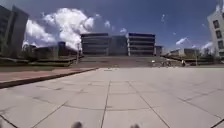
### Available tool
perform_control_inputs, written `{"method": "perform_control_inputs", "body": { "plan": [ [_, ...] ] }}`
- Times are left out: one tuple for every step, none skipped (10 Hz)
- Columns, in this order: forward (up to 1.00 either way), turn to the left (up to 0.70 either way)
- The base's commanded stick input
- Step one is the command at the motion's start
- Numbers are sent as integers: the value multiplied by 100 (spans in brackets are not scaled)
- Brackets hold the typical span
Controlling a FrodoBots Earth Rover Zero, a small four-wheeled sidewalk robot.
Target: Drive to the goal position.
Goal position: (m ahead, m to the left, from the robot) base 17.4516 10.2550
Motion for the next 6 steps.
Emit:
{"method": "perform_control_inputs", "body": {
  "plan": [
    [70, 0],
    [70, 0],
    [70, 0],
    [70, 0],
    [70, 0],
    [70, 0]
  ]
}}
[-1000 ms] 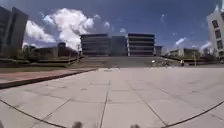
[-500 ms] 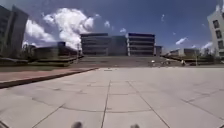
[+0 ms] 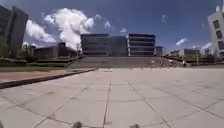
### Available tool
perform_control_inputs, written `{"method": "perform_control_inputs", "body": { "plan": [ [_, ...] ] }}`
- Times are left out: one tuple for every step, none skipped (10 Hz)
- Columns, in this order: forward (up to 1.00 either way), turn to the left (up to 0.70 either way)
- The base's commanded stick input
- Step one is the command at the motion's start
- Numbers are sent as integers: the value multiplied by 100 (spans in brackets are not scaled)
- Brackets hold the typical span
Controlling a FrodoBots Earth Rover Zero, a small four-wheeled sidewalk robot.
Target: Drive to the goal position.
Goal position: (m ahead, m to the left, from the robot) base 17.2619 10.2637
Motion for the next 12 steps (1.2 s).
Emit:
{"method": "perform_control_inputs", "body": {
  "plan": [
    [70, 0],
    [70, 0],
    [70, 0],
    [70, 0],
    [70, 0],
    [70, 0],
    [70, 0],
    [70, 0],
    [70, 0],
    [70, 0],
    [70, 0],
    [70, 0]
  ]
}}
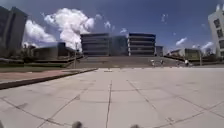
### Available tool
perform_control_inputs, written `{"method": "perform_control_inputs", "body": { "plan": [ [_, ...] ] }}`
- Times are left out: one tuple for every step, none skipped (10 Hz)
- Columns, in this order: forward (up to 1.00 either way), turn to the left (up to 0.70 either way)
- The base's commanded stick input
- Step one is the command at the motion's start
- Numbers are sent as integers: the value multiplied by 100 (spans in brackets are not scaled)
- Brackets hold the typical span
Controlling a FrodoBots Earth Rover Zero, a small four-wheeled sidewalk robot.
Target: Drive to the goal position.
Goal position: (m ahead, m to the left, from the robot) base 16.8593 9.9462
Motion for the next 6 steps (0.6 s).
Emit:
{"method": "perform_control_inputs", "body": {
  "plan": [
    [70, 0],
    [70, 0],
    [70, 0],
    [70, 0],
    [70, 0],
    [70, 0]
  ]
}}
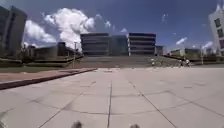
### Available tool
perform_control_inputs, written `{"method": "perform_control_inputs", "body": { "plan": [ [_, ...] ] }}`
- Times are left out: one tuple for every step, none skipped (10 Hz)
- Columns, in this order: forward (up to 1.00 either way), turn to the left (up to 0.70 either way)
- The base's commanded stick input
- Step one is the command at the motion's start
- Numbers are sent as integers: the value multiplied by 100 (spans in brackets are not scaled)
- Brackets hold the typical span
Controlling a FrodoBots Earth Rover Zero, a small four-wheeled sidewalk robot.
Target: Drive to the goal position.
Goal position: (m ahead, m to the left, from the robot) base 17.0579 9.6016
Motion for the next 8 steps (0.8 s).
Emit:
{"method": "perform_control_inputs", "body": {
  "plan": [
    [70, 0],
    [70, 0],
    [70, 0],
    [70, 0],
    [70, 0],
    [70, 0],
    [70, -21],
    [70, -13]
  ]
}}
